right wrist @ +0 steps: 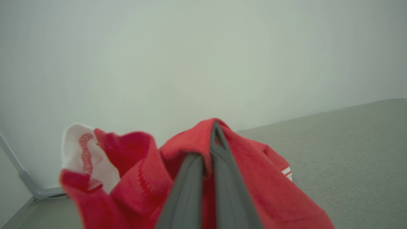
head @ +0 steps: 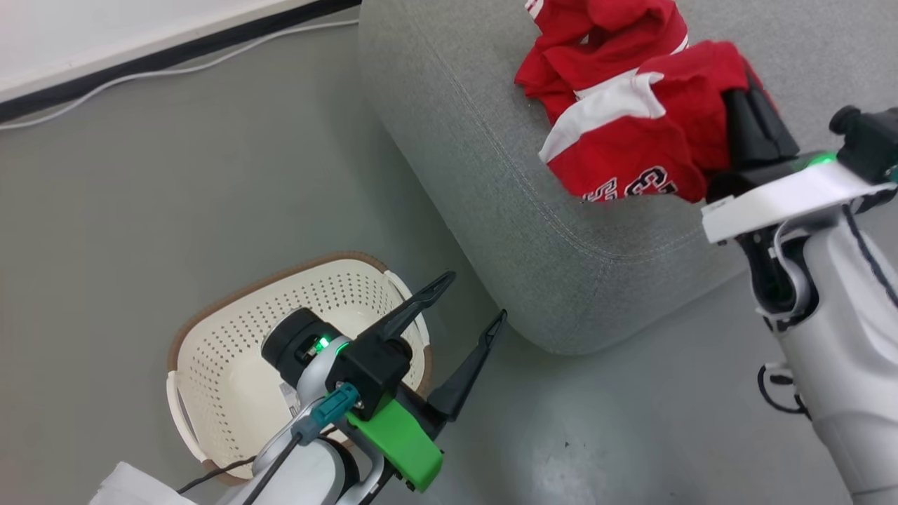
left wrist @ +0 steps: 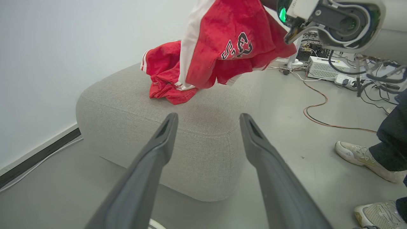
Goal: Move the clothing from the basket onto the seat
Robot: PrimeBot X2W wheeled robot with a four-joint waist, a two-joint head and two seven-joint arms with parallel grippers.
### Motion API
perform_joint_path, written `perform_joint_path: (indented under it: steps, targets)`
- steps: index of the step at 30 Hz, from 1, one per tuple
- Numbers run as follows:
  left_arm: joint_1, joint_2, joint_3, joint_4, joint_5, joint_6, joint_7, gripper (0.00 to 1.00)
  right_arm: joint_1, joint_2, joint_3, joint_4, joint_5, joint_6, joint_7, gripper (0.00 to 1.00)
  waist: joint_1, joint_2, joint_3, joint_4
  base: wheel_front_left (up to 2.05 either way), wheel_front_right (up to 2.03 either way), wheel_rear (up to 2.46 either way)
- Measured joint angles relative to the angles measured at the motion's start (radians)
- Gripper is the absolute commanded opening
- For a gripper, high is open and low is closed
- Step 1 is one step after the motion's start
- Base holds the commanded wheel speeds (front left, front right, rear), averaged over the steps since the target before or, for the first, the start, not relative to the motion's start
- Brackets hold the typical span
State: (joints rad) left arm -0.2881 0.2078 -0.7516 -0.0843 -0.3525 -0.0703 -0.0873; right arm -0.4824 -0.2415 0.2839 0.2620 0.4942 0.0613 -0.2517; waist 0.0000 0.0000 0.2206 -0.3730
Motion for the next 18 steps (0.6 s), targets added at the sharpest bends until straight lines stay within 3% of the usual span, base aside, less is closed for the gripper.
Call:
perform_joint_path:
  steps: [18]
  targets:
    - [-0.077, 0.003, -0.029, -0.046, 0.016, -0.018, 0.043, 1.0, -0.36, -0.074, -0.113, 0.079, 0.003, 0.018, -0.003, 0.0, 0.0, 0.0, 0.148, 0.017, 0.0, 0.0, 0.0]
